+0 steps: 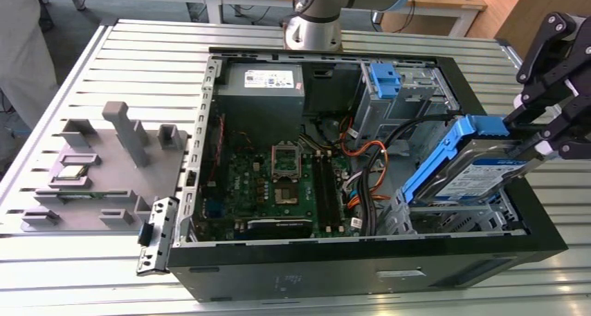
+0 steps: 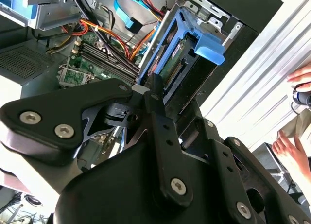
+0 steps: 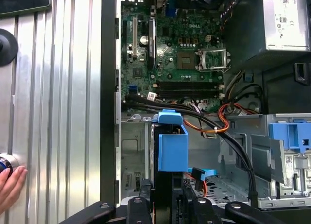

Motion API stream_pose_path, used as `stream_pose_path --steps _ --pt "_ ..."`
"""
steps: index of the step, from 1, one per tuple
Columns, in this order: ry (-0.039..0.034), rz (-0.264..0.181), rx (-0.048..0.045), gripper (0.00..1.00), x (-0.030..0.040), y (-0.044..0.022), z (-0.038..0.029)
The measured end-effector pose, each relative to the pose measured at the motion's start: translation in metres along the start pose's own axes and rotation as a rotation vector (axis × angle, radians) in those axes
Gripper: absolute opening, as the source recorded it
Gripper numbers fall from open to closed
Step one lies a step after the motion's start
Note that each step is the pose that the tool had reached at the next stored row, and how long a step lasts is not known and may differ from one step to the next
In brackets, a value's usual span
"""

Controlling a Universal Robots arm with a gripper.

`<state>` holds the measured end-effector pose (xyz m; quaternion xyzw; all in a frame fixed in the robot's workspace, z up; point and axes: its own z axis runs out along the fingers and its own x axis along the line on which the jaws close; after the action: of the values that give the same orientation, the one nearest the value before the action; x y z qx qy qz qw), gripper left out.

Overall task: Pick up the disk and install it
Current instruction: 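Pick up the disk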

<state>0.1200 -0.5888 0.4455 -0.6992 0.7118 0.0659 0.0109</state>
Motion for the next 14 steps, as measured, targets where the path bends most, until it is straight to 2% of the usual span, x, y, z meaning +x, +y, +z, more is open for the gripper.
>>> stream_pose_path --steps 14 --pt "0.0005 -0.007 -0.0008 0.35 0.002 -0.0014 0.0174"
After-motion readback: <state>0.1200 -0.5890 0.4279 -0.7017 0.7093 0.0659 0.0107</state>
